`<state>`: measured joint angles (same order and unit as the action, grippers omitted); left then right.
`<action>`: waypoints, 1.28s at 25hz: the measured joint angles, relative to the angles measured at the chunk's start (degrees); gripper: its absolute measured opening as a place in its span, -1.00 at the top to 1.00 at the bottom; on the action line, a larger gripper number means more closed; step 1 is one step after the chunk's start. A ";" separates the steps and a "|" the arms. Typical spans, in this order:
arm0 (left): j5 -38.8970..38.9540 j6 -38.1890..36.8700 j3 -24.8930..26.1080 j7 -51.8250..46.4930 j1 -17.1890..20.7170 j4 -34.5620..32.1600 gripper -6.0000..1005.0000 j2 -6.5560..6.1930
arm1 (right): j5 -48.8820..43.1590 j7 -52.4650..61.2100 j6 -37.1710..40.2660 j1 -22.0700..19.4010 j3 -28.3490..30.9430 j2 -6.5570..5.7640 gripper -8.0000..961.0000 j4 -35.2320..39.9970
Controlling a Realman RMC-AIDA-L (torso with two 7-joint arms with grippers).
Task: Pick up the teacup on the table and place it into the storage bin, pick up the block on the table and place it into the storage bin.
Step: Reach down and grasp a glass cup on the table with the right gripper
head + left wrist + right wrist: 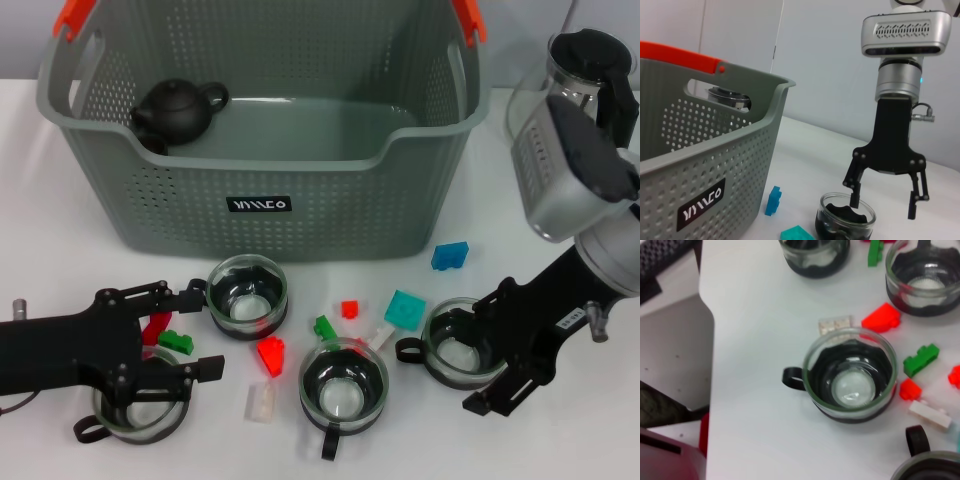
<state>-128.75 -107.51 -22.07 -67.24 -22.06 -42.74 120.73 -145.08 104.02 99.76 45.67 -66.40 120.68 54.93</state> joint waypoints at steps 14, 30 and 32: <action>0.07 0.02 0.02 0.00 -0.35 0.59 -0.71 0.03 | 0.50 0.17 -7.16 -0.64 -6.95 0.19 -0.23 -2.92; 0.09 1.44 0.01 0.00 -0.35 0.73 -0.71 0.03 | 0.55 2.68 -9.81 -0.26 -11.45 0.32 -0.21 -2.81; 0.08 1.51 0.01 0.00 -0.31 0.73 -0.71 0.03 | 0.64 2.59 -9.23 -0.12 -11.59 0.33 -0.15 -2.86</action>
<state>-128.67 -105.99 -22.06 -67.23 -22.38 -42.01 120.76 -144.44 106.61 90.53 45.55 -77.98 121.01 52.07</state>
